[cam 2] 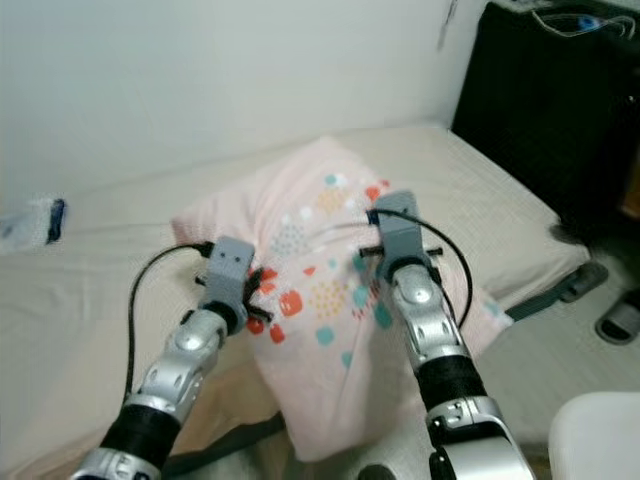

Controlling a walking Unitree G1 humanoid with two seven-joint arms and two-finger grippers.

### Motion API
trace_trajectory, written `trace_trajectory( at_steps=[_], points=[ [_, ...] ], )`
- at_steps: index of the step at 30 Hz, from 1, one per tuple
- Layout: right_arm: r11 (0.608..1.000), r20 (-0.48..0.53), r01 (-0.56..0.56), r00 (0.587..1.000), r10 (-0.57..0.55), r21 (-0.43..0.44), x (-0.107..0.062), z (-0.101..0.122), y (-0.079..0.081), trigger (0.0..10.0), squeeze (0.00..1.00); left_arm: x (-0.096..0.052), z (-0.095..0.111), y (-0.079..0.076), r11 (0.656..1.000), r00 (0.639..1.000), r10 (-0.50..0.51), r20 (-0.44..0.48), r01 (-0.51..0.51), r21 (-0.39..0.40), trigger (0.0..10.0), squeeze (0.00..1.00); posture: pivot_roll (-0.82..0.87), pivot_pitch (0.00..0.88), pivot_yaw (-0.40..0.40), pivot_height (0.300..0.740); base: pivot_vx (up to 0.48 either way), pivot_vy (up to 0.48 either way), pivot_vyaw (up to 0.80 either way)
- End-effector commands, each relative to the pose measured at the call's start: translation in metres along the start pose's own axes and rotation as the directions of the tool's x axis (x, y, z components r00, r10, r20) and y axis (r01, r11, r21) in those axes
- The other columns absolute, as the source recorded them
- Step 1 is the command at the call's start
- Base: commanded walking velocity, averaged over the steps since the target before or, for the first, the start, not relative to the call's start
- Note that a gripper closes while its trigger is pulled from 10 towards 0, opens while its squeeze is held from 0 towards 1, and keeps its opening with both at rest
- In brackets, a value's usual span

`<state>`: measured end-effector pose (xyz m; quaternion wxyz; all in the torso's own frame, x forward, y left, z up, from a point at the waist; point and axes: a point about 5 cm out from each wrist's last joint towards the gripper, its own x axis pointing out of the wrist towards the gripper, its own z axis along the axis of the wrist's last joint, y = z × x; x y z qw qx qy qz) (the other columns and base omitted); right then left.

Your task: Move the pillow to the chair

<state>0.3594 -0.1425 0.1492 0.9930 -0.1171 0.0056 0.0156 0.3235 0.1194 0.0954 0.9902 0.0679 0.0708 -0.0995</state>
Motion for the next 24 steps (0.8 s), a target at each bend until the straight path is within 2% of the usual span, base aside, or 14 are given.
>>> trace_trajectory(
  at_steps=[1, 9, 14, 19, 24],
  points=[
    [1.000, 0.029, 0.027, 0.999, -0.027, 0.008, 0.000, 0.007, -0.003, 10.0, 0.00, 0.000, 0.003, 0.008, 0.999, 0.999, 0.036, 0.010, -0.036, 0.007, 10.0, 0.00, -0.08, 0.106, 0.035, 0.740, 0.000, 0.000, 0.00],
    [0.999, -0.036, 0.020, 0.999, -0.019, 0.039, -0.007, -0.005, 0.003, 10.0, 0.00, -0.003, 0.001, 0.006, 0.999, 0.999, 0.036, 0.001, -0.036, 0.008, 10.0, 0.00, -0.06, 0.102, 0.021, 0.740, 0.000, 0.000, 0.00],
    [1.000, -0.035, -0.018, 0.999, 0.019, 0.025, -0.004, 0.000, 0.007, 10.0, 0.00, -0.001, 0.007, 0.002, 0.999, 0.999, 0.033, 0.011, -0.033, 0.020, 10.0, 0.00, -0.06, 0.089, 0.011, 0.740, 0.000, 0.000, 0.00],
    [0.999, -0.023, -0.033, 0.999, 0.034, 0.016, -0.002, 0.005, 0.016, 10.0, 0.00, 0.004, 0.010, 0.011, 0.999, 0.999, 0.053, 0.012, -0.053, 0.011, 10.0, 0.00, -0.08, 0.087, 0.002, 0.740, 0.000, 0.000, 0.00],
    [0.999, -0.038, -0.034, 0.999, 0.035, 0.027, -0.006, 0.001, 0.017, 10.0, 0.00, 0.006, 0.010, 0.017, 0.997, 0.997, 0.079, 0.004, -0.079, 0.019, 10.0, 0.00, -0.07, 0.078, -0.005, 0.740, 0.000, 0.000, 0.00]
  ],
)
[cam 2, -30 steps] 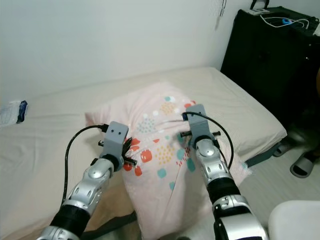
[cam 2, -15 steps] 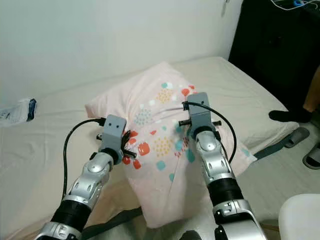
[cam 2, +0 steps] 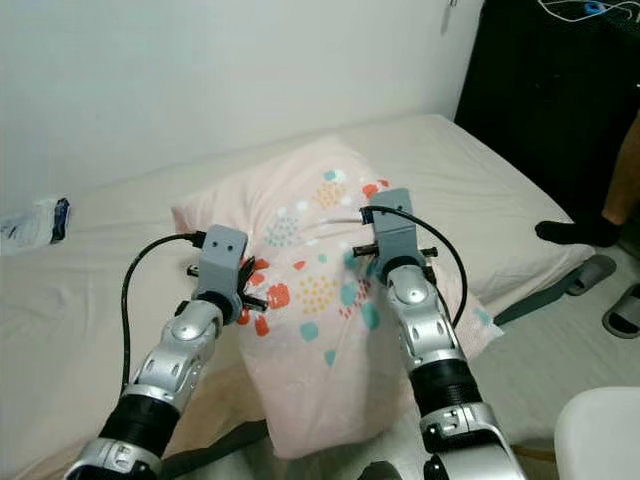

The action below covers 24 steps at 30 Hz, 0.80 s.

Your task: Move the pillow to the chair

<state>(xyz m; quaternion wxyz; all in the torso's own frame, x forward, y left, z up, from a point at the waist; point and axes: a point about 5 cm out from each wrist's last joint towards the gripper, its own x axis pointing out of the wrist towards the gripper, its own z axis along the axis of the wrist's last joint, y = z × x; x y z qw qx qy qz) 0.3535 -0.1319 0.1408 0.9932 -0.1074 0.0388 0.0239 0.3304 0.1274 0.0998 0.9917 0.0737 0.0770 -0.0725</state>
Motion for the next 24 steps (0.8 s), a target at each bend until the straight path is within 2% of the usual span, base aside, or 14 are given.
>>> trace_trajectory(
  at_steps=[1, 4, 10, 13, 16, 24],
  points=[
    [1.000, 0.014, -0.013, 1.000, 0.013, 0.018, -0.003, 0.000, 0.006, 10.0, 0.00, 0.003, 0.009, 0.011, 0.999, 0.999, 0.047, 0.022, -0.047, -0.010, 10.0, 0.00, -0.05, 0.055, -0.008, 0.740, 0.000, 0.000, 0.00],
    [0.998, -0.004, -0.024, 1.000, 0.025, 0.057, -0.005, -0.009, 0.012, 10.0, 0.00, 0.003, 0.012, 0.017, 0.996, 0.997, 0.078, 0.019, -0.077, -0.051, 10.0, 0.00, -0.04, 0.046, -0.014, 0.740, 0.000, 0.000, 0.00],
    [0.994, 0.004, -0.057, 0.998, 0.057, 0.096, -0.005, -0.009, 0.025, 10.0, 0.00, 0.002, 0.013, 0.015, 0.996, 0.997, 0.078, 0.027, -0.077, -0.036, 10.0, 0.00, -0.02, 0.033, -0.013, 0.740, 0.000, 0.000, 0.00],
    [0.994, -0.007, -0.055, 0.998, 0.056, 0.096, -0.005, -0.011, 0.026, 10.0, 0.00, 0.002, 0.012, 0.013, 0.997, 0.997, 0.073, 0.025, -0.072, -0.039, 10.0, 0.00, -0.01, 0.028, -0.010, 0.740, 0.000, 0.000, 0.00],
    [0.993, -0.014, -0.054, 0.998, 0.055, 0.106, -0.005, -0.012, 0.025, 10.0, 0.00, 0.001, 0.010, 0.015, 0.994, 0.997, 0.078, 0.012, -0.077, -0.082, 10.0, 0.00, 0.00, 0.034, -0.007, 0.740, 0.000, 0.000, 0.00],
    [0.993, -0.010, -0.069, 0.997, 0.071, 0.099, -0.008, -0.014, 0.021, 10.0, 0.00, -0.001, 0.009, 0.014, 0.996, 0.997, 0.077, 0.013, -0.077, -0.049, 10.0, 0.00, -0.01, 0.049, -0.020, 0.740, 0.000, 0.000, 0.00]
  ],
)
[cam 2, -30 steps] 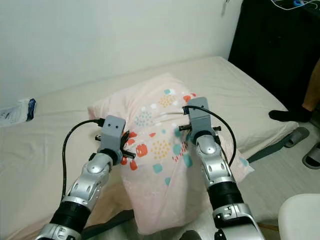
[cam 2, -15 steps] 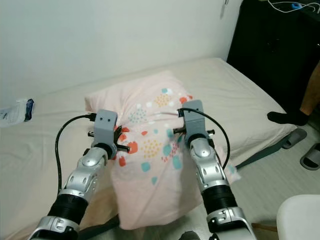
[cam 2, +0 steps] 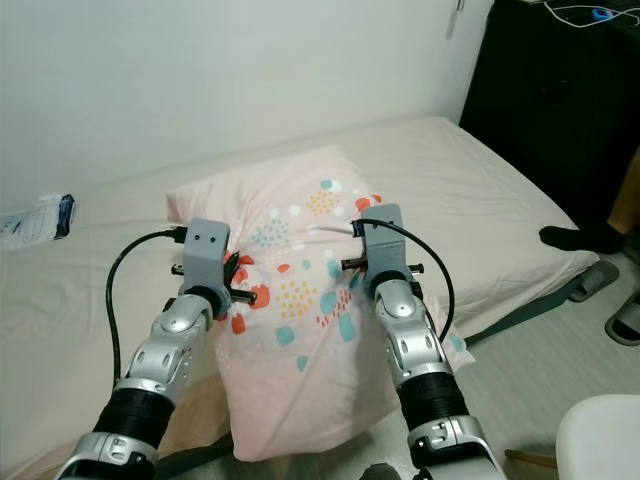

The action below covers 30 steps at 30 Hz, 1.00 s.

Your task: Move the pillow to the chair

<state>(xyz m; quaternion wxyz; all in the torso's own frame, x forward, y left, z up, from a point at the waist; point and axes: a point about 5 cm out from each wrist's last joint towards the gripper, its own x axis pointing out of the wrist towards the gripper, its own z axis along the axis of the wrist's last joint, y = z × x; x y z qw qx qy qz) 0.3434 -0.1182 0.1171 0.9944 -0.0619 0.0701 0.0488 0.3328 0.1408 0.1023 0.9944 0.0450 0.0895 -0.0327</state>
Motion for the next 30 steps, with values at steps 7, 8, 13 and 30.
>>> trace_trajectory(
  at_steps=[7, 8, 13, 30],
  points=[
    [0.999, 0.046, -0.018, 0.999, 0.019, -0.032, -0.008, 0.002, -0.011, 10.0, 0.00, 0.003, 0.006, -0.014, 0.997, 0.998, -0.045, 0.037, 0.043, 0.062, 10.0, 0.00, -0.07, 0.062, 0.016, 0.740, 0.000, 0.000, 0.00],
    [0.999, 0.050, -0.012, 0.999, 0.014, -0.039, -0.009, 0.003, -0.014, 10.0, 0.00, 0.005, 0.006, -0.016, 0.997, 0.998, -0.052, 0.033, 0.050, 0.061, 10.0, 0.00, -0.07, 0.064, 0.021, 0.740, 0.000, 0.000, 0.00],
    [0.999, 0.055, 0.026, 0.998, -0.023, -0.045, -0.012, 0.004, -0.034, 10.0, 0.00, 0.008, 0.012, -0.030, 0.995, 0.995, -0.090, 0.044, 0.088, 0.048, 10.0, 0.00, -0.09, 0.024, 0.011, 0.740, 0.000, 0.000, 0.00],
    [0.999, 0.037, -0.004, 0.999, 0.002, 0.034, 0.002, 0.001, -0.019, 10.0, 0.00, 0.007, 0.017, -0.010, 0.999, 0.998, 0.000, 0.056, -0.002, 0.045, 10.0, 0.00, 0.00, 0.032, -0.104, 0.740, 0.000, 0.000, 0.00]
  ],
)
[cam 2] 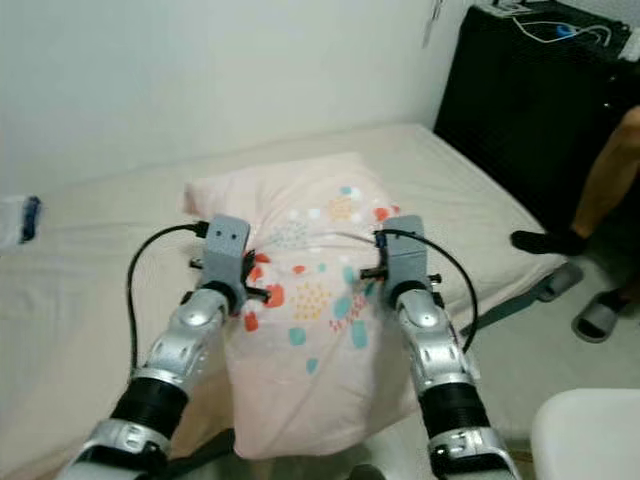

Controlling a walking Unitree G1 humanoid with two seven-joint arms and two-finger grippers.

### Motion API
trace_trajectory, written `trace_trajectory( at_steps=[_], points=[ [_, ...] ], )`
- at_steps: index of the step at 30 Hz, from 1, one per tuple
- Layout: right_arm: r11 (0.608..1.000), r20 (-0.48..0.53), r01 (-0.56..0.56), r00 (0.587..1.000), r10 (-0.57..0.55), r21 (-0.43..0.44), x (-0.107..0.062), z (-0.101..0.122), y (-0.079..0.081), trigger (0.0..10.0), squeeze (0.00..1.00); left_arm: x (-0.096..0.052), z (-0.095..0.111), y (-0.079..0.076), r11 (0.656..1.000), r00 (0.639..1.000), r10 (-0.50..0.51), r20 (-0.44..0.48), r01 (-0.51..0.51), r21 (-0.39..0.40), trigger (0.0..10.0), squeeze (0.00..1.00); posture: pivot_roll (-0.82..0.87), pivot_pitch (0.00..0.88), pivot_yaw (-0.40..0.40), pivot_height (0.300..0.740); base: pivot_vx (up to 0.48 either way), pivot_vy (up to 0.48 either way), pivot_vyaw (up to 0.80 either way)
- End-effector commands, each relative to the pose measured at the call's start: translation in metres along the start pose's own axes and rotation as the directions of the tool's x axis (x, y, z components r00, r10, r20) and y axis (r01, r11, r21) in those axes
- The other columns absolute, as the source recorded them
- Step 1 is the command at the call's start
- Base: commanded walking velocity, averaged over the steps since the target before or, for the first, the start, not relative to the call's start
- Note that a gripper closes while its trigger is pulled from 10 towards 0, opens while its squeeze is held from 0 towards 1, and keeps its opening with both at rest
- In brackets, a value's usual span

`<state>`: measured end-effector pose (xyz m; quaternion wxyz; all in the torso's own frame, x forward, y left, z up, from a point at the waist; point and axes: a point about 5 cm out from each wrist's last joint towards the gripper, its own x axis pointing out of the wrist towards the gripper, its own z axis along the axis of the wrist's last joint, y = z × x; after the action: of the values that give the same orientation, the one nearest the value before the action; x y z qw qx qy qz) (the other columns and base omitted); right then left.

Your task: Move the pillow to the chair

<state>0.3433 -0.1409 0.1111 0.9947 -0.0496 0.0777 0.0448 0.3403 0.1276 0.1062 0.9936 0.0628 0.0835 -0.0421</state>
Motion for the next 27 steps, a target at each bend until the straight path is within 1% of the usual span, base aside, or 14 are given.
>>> trace_trajectory(
  at_steps=[1, 2, 5, 6, 7, 9, 11, 14, 15, 16, 17, 19, 24, 27],
  points=[
    [1.000, 0.046, -0.016, 0.999, 0.016, 0.009, 0.006, 0.010, 0.008, 10.0, 0.00, -0.001, 0.010, 0.006, 0.999, 0.998, 0.033, 0.045, -0.033, 0.007, 10.0, 0.00, 0.01, 0.040, -0.115, 0.740, 0.000, 0.000, 0.00],
    [1.000, 0.046, -0.016, 0.999, 0.016, 0.009, 0.006, 0.010, 0.008, 10.0, 0.00, -0.001, 0.010, 0.006, 0.999, 0.998, 0.033, 0.045, -0.033, 0.007, 10.0, 0.00, 0.01, 0.040, -0.115, 0.740, 0.000, 0.000, 0.00],
    [0.999, 0.030, -0.043, 0.999, 0.043, 0.002, 0.010, 0.009, 0.017, 10.0, 0.00, -0.002, 0.010, 0.009, 0.998, 0.997, 0.055, 0.053, -0.056, 0.011, 10.0, 0.00, 0.02, 0.041, -0.120, 0.740, 0.000, 0.000, 0.00],
    [0.999, 0.030, -0.043, 0.999, 0.043, 0.002, 0.010, 0.009, 0.017, 10.0, 0.00, -0.002, 0.010, 0.009, 0.998, 0.997, 0.055, 0.053, -0.056, 0.011, 10.0, 0.00, 0.02, 0.041, -0.120, 0.740, 0.000, 0.000, 0.00],
    [0.999, 0.032, -0.048, 0.998, 0.048, 0.012, 0.011, 0.010, 0.021, 10.0, 0.00, -0.003, 0.011, 0.011, 0.998, 0.996, 0.063, 0.068, -0.063, 0.005, 10.0, 0.00, 0.01, 0.045, -0.107, 0.740, 0.000, 0.000, 0.00],
    [0.999, 0.047, -0.041, 0.998, 0.040, 0.022, 0.010, 0.012, 0.022, 10.0, 0.00, -0.003, 0.011, 0.012, 0.998, 0.995, 0.066, 0.080, -0.066, -0.003, 10.0, 0.00, 0.00, 0.043, -0.097, 0.740, 0.000, 0.000, 0.00],
    [0.999, 0.091, -0.015, 0.996, 0.012, 0.035, 0.007, 0.019, 0.018, 10.0, 0.00, -0.006, 0.012, 0.011, 0.997, 0.992, 0.059, 0.116, -0.053, -0.058, 10.0, 0.00, 0.00, 0.040, -0.081, 0.740, 0.000, 0.000, 0.00],
    [0.999, 0.109, 0.003, 0.994, -0.008, 0.043, 0.006, 0.022, 0.014, 10.0, 0.00, -0.007, 0.013, 0.010, 0.996, 0.991, 0.053, 0.127, -0.043, -0.081, 10.0, 0.00, 0.00, 0.040, -0.078, 0.740, 0.000, 0.000, 0.00],
    [0.999, 0.127, 0.027, 0.991, -0.031, 0.033, 0.005, 0.026, 0.008, 10.0, 0.00, -0.009, 0.013, 0.010, 0.993, 0.989, 0.044, 0.139, -0.028, -0.113, 10.0, 0.00, -0.01, 0.040, -0.059, 0.740, 0.000, 0.000, 0.00],
    [0.999, 0.125, 0.050, 0.991, -0.052, 0.022, 0.006, 0.028, 0.002, 10.0, 0.00, -0.009, 0.011, 0.011, 0.991, 0.991, 0.041, 0.128, -0.024, -0.131, 10.0, 0.00, -0.02, 0.040, -0.053, 0.740, 0.000, 0.000, 0.00],
    [0.999, 0.125, 0.050, 0.991, -0.052, 0.022, 0.006, 0.028, 0.002, 10.0, 0.00, -0.009, 0.011, 0.011, 0.991, 0.991, 0.041, 0.128, -0.024, -0.131, 10.0, 0.00, -0.02, 0.040, -0.053, 0.740, 0.000, 0.000, 0.00],
    [0.998, 0.129, 0.067, 0.989, -0.068, 0.011, 0.009, 0.033, -0.006, 10.0, 0.00, -0.007, 0.009, 0.013, 0.991, 0.993, 0.045, 0.111, -0.030, -0.132, 10.0, 0.00, -0.02, 0.039, -0.055, 0.740, 0.000, 0.000, 0.00],
    [1.000, 0.140, 0.030, 0.990, -0.030, 0.001, 0.014, 0.039, -0.003, 10.0, 0.00, -0.004, 0.016, 0.020, 0.991, 0.991, 0.056, 0.125, -0.040, -0.131, 10.0, 0.00, -0.01, 0.034, -0.073, 0.740, 0.000, 0.000, 0.00],
    [1.000, 0.138, 0.009, 0.990, -0.009, -0.002, 0.014, 0.037, 0.004, 10.0, 0.00, -0.004, 0.020, 0.022, 0.993, 0.989, 0.042, 0.144, -0.025, -0.118, 10.0, 0.00, -0.02, 0.029, -0.079, 0.740, 0.000, 0.000, 0.00]
  ],
)
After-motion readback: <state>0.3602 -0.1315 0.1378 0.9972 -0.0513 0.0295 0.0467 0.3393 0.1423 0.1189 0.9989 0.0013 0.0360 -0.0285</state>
